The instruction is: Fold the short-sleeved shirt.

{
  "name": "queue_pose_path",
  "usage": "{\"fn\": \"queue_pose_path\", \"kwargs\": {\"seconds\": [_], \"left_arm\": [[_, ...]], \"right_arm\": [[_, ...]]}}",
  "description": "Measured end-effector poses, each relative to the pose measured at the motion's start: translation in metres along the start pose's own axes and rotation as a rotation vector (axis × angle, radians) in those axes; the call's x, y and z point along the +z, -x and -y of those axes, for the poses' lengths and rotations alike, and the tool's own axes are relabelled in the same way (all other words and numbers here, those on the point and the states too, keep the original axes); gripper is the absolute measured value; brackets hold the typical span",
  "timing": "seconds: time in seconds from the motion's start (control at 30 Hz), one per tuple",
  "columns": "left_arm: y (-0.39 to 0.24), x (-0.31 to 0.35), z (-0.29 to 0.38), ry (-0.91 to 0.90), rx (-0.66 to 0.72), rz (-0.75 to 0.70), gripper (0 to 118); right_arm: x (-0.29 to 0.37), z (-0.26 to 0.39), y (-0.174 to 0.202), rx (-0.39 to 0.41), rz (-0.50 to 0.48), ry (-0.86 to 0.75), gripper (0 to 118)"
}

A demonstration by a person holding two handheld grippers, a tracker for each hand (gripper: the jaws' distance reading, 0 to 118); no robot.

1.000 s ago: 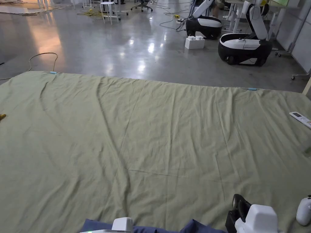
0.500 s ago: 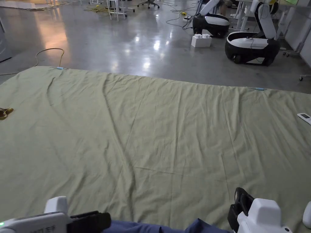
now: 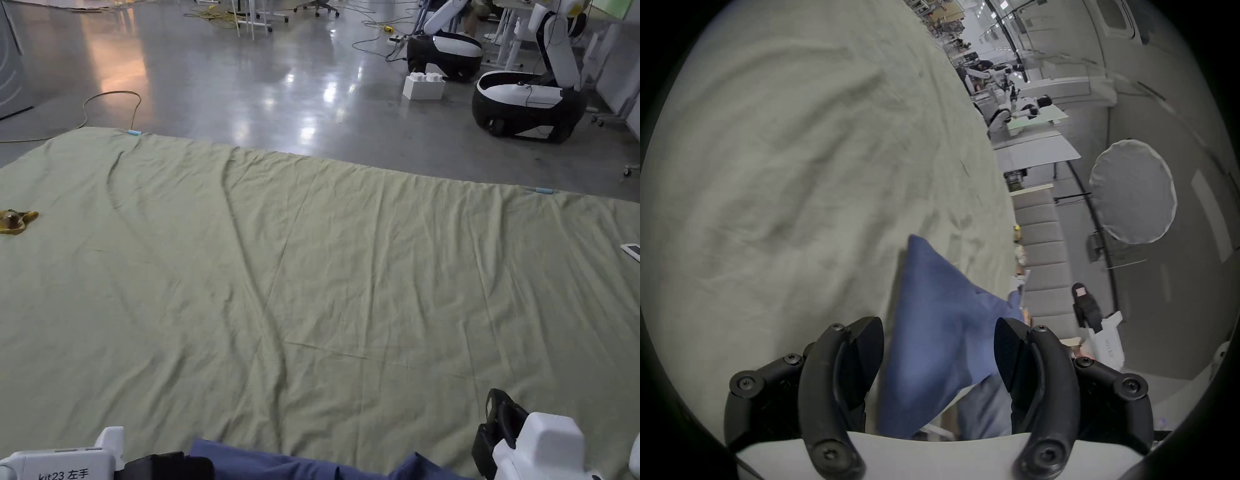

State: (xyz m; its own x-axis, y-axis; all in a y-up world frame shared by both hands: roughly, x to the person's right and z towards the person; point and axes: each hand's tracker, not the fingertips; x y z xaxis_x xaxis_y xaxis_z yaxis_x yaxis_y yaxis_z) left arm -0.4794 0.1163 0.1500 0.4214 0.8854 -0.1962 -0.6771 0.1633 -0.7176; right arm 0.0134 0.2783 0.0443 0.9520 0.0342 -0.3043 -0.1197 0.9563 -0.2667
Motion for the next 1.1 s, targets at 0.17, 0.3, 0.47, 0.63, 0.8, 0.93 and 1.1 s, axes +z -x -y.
{"fn": "queue_pose_path", "kwargs": {"seconds": [0.17, 0.3, 0.47, 0.63, 0.8, 0.93, 1.1], "left_arm": [[-0.001, -0.022, 0.009, 0.002, -0.047, -0.024, 45], [0.001, -0.034, 0.008, 0.003, -0.066, -0.099, 15], [-0.028, -0.026, 0.016, -0.028, -0.109, -0.09, 12], [-0.062, 0.001, 0.003, -0.038, -0.198, -0.151, 12], [-0.099, 0.046, -0.017, -0.092, -0.3, -0.347, 12], [-0.145, 0.066, -0.02, -0.123, -0.381, -0.568, 12], [-0.181, 0.059, -0.009, -0.119, -0.434, -0.668, 12]], "right_arm": [[0.0, 0.0, 0.004, 0.009, -0.002, 0.003, 1], [0.0, -0.001, 0.005, 0.013, -0.005, 0.006, 1], [0.001, -0.003, 0.004, 0.022, -0.003, 0.001, 1], [0.002, -0.005, -0.003, 0.023, 0.002, -0.005, 1], [0.003, -0.007, -0.008, 0.016, 0.011, -0.013, 1], [0.003, -0.007, -0.009, 0.015, 0.005, -0.015, 1], [0.001, -0.006, -0.007, 0.005, -0.011, -0.016, 1]]}}
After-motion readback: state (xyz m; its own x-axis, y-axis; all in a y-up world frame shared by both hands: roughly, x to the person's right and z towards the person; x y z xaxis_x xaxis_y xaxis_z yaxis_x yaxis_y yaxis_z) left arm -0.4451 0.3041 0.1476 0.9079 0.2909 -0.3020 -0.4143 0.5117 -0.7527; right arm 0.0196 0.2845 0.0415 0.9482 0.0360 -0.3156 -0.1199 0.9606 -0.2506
